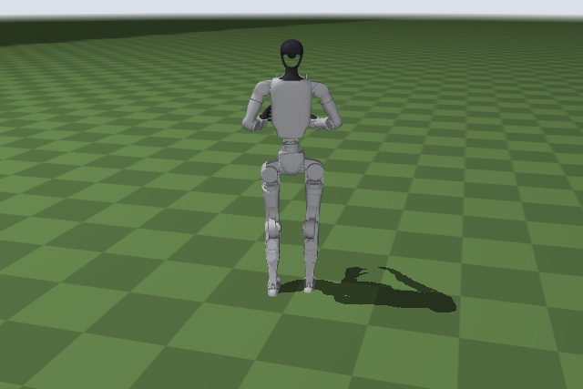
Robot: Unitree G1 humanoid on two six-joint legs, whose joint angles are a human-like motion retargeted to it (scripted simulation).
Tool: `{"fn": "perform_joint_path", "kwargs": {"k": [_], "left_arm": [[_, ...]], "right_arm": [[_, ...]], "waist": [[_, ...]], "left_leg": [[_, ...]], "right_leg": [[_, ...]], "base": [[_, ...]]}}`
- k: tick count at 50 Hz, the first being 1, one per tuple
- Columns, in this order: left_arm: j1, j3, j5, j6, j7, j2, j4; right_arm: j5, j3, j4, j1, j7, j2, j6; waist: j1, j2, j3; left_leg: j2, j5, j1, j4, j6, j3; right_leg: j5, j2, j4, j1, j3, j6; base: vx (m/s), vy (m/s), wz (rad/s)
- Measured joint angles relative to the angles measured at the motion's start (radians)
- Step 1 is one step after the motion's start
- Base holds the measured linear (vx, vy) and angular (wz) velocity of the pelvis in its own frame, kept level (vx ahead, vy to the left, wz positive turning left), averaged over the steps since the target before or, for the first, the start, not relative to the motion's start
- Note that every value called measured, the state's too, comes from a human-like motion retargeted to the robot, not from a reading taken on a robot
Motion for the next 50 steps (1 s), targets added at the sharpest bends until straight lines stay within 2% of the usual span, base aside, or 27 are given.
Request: {"fn": "perform_joint_path", "kwargs": {"k": [15, 22, 27, 30, 34, 38, 40, 42, 44, 47, 50], "left_arm": [[-0.004, 0.003, 0.096, 0.018, 0.004, 0.049, 0.038], [-0.007, -0.016, 0.107, 0.038, -0.029, 0.065, 0.147], [-0.025, -0.005, 0.121, 0.047, -0.038, 0.057, 0.191], [-0.022, 0.013, 0.130, 0.053, -0.034, 0.045, 0.197], [-0.007, 0.047, 0.130, 0.062, -0.010, 0.025, 0.208], [-0.008, 0.113, 0.114, 0.072, 0.030, 0.042, 0.261], [0.003, 0.148, 0.104, 0.077, 0.051, 0.054, 0.287], [0.034, 0.171, 0.101, 0.082, 0.069, 0.058, 0.303], [0.060, 0.201, 0.096, 0.085, 0.086, 0.069, 0.317], [0.108, 0.241, 0.093, 0.082, 0.106, 0.086, 0.330], [0.156, 0.291, 0.090, 0.075, 0.124, 0.116, 0.334]], "right_arm": [[-0.013, 0.028, 0.019, -0.003, 0.051, -0.001, 0.021], [-0.024, 0.035, 0.129, -0.064, 0.098, -0.020, 0.038], [-0.027, 0.041, 0.161, -0.087, 0.142, -0.043, 0.039], [-0.030, 0.045, 0.173, -0.096, 0.164, -0.058, 0.043], [-0.035, 0.046, 0.197, -0.107, 0.176, -0.072, 0.051], [-0.052, 0.042, 0.232, -0.134, 0.172, -0.072, 0.054], [-0.077, 0.042, 0.259, -0.164, 0.162, -0.067, 0.053], [-0.108, 0.041, 0.281, -0.182, 0.150, -0.069, 0.055], [-0.151, 0.043, 0.319, -0.219, 0.133, -0.068, 0.056], [-0.211, 0.039, 0.378, -0.255, 0.108, -0.077, 0.061], [-0.276, 0.035, 0.474, -0.285, 0.078, -0.079, 0.066]], "waist": [[0.013, -0.003, -0.026], [0.012, 0.011, -0.028], [0.009, 0.040, -0.018], [0.017, 0.053, -0.017], [0.043, 0.066, -0.026], [0.063, 0.045, -0.064], [0.064, 0.010, -0.089], [0.080, 0.012, -0.102], [0.087, -0.016, -0.126], [0.125, -0.026, -0.152], [0.168, -0.058, -0.175]], "left_leg": [[0.006, -0.005, -0.036, 0.010, 0.002, -0.018], [0.036, -0.056, -0.115, 0.162, -0.007, -0.019], [0.137, -0.063, -0.264, 0.443, -0.020, 0.099], [0.224, -0.080, -0.373, 0.633, 0.015, 0.149], [0.260, -0.078, -0.517, 0.728, 0.026, 0.156], [0.221, -0.035, -0.648, 0.600, 0.018, 0.179], [0.166, 0.019, -0.687, 0.454, 0.012, 0.204], [0.155, 0.055, -0.721, 0.368, -0.004, 0.200], [0.112, 0.114, -0.728, 0.247, -0.008, 0.212], [0.107, 0.141, -0.748, 0.247, -0.001, 0.200], [0.094, 0.138, -0.740, 0.297, 0.030, 0.194]], "right_leg": [[-0.016, 0.005, -0.004, -0.019, -0.027, -0.004], [-0.058, 0.032, 0.053, -0.052, -0.028, -0.024], [-0.081, 0.070, 0.092, -0.082, -0.041, -0.046], [-0.089, 0.089, 0.104, -0.104, -0.044, -0.053], [-0.088, 0.106, 0.097, -0.124, -0.038, -0.055], [-0.068, 0.079, 0.040, -0.136, -0.045, -0.051], [-0.057, 0.045, -0.005, -0.136, -0.057, -0.049], [-0.060, 0.051, -0.014, -0.128, -0.071, -0.053], [-0.063, 0.031, -0.037, -0.125, -0.086, -0.058], [-0.090, 0.039, -0.016, -0.113, -0.104, -0.072], [-0.135, 0.031, 0.056, -0.107, -0.119, -0.082]], "base": [[0.00, -0.01, 0.02], [0.03, -0.07, 0.03], [0.01, -0.01, 0.13], [0.02, 0.00, 0.00], [0.09, 0.02, -0.02], [0.17, 0.05, 0.21], [0.22, 0.07, 0.43], [0.25, 0.09, 0.49], [0.29, 0.10, 0.58], [0.33, 0.12, 0.48], [0.40, 0.13, 0.66]]}}
